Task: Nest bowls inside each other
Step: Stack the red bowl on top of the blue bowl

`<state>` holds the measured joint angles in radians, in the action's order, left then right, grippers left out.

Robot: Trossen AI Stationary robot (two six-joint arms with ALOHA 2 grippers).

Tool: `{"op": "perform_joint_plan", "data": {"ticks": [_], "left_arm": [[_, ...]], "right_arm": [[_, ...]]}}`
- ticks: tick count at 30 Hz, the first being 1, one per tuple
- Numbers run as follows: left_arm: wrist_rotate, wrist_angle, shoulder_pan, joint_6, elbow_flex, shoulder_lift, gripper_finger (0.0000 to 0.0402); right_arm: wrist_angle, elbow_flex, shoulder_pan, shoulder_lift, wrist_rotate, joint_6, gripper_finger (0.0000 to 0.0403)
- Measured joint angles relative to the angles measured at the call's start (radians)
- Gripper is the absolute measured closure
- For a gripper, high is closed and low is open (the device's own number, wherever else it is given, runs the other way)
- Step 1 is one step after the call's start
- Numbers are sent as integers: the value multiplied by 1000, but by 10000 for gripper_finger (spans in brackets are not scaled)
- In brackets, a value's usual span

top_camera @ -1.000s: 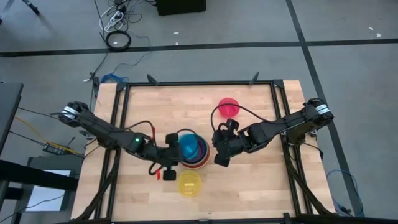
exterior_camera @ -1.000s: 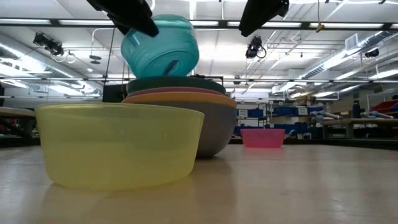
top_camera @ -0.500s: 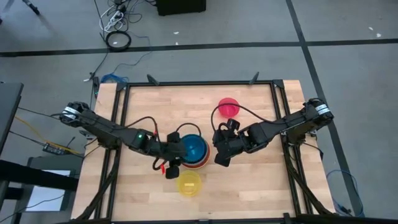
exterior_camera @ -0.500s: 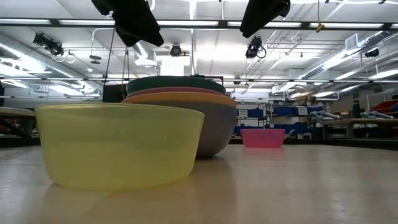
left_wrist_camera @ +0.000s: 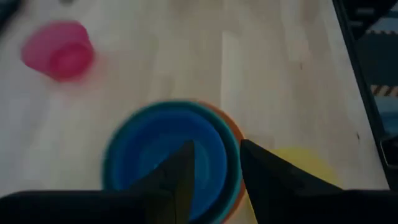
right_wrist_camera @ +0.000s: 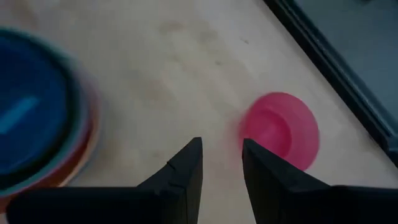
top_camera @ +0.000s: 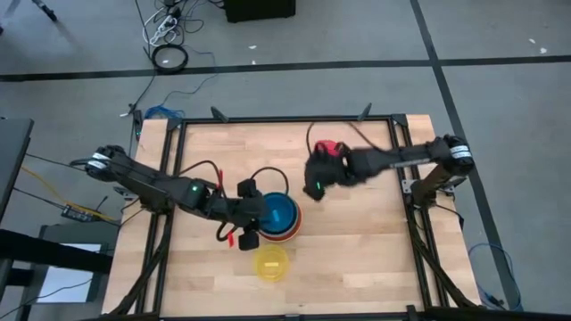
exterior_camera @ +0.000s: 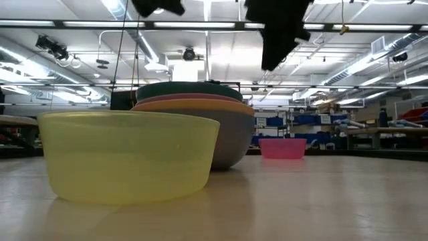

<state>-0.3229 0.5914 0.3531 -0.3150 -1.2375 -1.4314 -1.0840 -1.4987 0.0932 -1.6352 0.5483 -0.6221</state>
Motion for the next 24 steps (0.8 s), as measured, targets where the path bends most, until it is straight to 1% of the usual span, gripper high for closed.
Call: {"op": "perform_joint_plan", "data": {"ticks": [3, 6, 10, 12, 14, 18, 24], "left_arm": [[-21, 48, 0, 27, -58, 1, 264], [-29, 80, 1, 48, -97, 1, 264], [-48, 97, 1, 53, -103, 0, 264], [-51, 113, 1, 53, -103, 0, 264], [-58, 123, 1, 52, -100, 0, 264], [-77, 134, 1, 50, -98, 0, 264], [-84, 134, 1, 50, -98, 0, 264]], "right_arm": [[8, 9, -122, 0, -69, 58, 301], [38, 23, -240, 0, -182, 110, 296], [170, 80, -356, 0, -362, 182, 281], [239, 119, -394, 0, -419, 202, 271], [301, 163, -418, 0, -444, 205, 261], [368, 241, -445, 1, -451, 203, 248], [462, 368, -452, 1, -457, 177, 252]]}}
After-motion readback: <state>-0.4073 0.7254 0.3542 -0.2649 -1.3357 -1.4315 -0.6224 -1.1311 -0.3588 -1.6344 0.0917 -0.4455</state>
